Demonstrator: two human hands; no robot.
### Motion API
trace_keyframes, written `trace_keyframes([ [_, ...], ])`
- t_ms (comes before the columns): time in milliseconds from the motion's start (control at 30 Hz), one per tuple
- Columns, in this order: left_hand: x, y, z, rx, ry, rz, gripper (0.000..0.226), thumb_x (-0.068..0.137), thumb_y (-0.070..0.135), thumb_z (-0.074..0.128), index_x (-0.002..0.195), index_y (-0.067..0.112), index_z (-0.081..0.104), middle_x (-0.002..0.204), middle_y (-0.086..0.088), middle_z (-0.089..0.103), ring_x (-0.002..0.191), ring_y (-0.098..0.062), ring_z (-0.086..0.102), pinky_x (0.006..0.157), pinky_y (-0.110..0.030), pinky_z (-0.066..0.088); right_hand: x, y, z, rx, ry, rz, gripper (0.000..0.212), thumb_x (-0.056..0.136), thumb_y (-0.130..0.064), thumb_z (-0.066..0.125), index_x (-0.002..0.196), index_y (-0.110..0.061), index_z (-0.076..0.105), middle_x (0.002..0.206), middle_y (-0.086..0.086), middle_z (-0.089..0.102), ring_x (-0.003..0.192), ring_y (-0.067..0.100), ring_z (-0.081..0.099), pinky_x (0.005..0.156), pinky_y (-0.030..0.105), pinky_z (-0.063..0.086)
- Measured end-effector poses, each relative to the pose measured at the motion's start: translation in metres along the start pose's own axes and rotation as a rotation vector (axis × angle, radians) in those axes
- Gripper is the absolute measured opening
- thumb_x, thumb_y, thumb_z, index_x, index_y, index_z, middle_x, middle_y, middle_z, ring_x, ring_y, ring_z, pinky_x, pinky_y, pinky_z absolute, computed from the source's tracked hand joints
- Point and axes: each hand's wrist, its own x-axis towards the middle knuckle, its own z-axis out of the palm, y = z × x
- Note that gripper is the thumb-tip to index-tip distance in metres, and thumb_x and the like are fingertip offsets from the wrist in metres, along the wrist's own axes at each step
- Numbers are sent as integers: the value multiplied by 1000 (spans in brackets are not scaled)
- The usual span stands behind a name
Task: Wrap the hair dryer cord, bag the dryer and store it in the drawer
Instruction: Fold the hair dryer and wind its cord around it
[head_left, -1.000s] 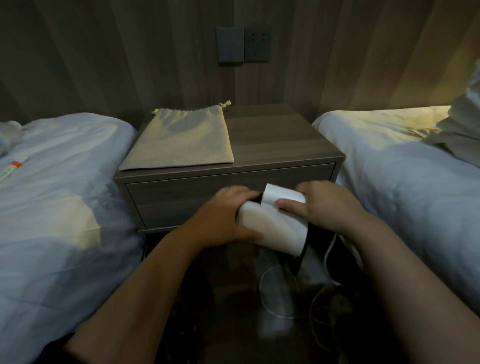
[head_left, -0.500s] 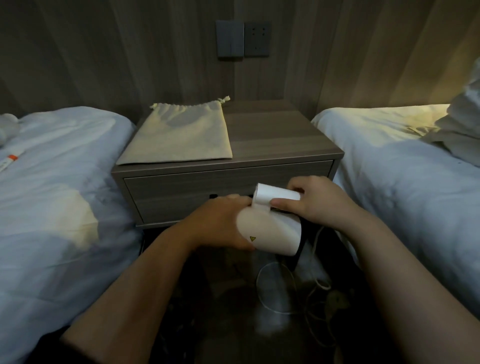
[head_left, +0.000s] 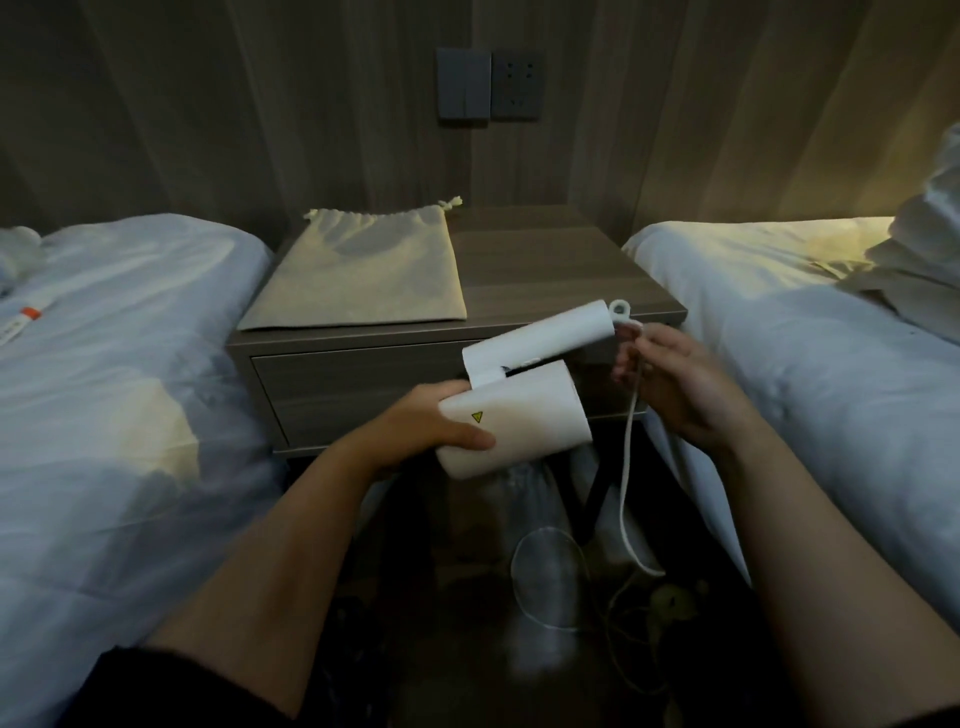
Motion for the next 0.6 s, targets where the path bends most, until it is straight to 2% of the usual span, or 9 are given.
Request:
trace_keyframes([
  [67, 1, -4, 4, -206, -44, -24, 62, 42, 31, 79, 101, 22, 63, 94, -4, 68, 87, -18, 64, 71, -27, 53, 3, 2, 1, 57, 22, -13, 22, 93, -2, 41, 93, -13, 61, 64, -3, 64, 62, 10, 60, 63, 20, 52],
  [133, 3, -5, 9, -356, -68, -23, 75, 36, 33, 80, 107, 19, 61, 93, -3, 70, 86, -19, 66, 70, -30, 55, 5, 8, 2, 26, 102, -7, 23, 92, 1, 42, 89, -12, 60, 57, -4, 63, 54, 8, 57, 56, 18, 49],
  [267, 6, 0, 13, -609, -10, 36, 80, 30, 43, 87, 104, 20, 65, 97, -8, 68, 88, -25, 64, 78, -43, 52, 6, 27, 11, -266, 154, -8, 25, 94, 0, 43, 82, -14, 61, 55, 0, 60, 46, 6, 54, 54, 18, 46],
  [333, 6, 4, 13, -740, 37, 60, 74, 38, 38, 85, 105, 19, 62, 95, -9, 70, 85, -26, 67, 74, -44, 55, 6, 35, 17, -363, 159, 17, 25, 95, -2, 42, 82, -14, 60, 62, 7, 56, 48, 9, 53, 54, 16, 46],
  [400, 4, 7, 12, -865, 92, 62, 60, 54, 34, 73, 108, 15, 56, 95, -10, 70, 82, -26, 69, 65, -40, 59, 6, 43, 23, -396, 165, 72, 24, 95, -7, 45, 79, -14, 61, 64, 8, 56, 53, 14, 52, 55, 18, 45],
  [467, 3, 8, 9, -922, 159, 71, 48, 66, 33, 63, 109, 15, 54, 102, -12, 65, 87, -28, 66, 62, -37, 58, 5, 49, 28, -394, 163, 122, 27, 95, -15, 47, 73, -11, 62, 64, 7, 58, 55, 14, 53, 57, 19, 44],
  [567, 3, 11, 10, -854, 286, 96, 40, 70, 32, 58, 107, 17, 55, 106, -9, 63, 95, -27, 62, 68, -40, 59, 1, 48, 34, -596, 139, 137, 38, 97, -25, 44, 70, -4, 60, 60, 6, 60, 51, 3, 56, 53, 6, 41],
  [600, 4, 11, 12, -773, 349, 98, 40, 69, 31, 61, 107, 18, 56, 106, -9, 63, 96, -27, 62, 71, -41, 58, 0, 47, 36, -713, 143, 110, 41, 97, -27, 43, 66, -5, 59, 57, 6, 58, 51, 6, 56, 49, 4, 38],
])
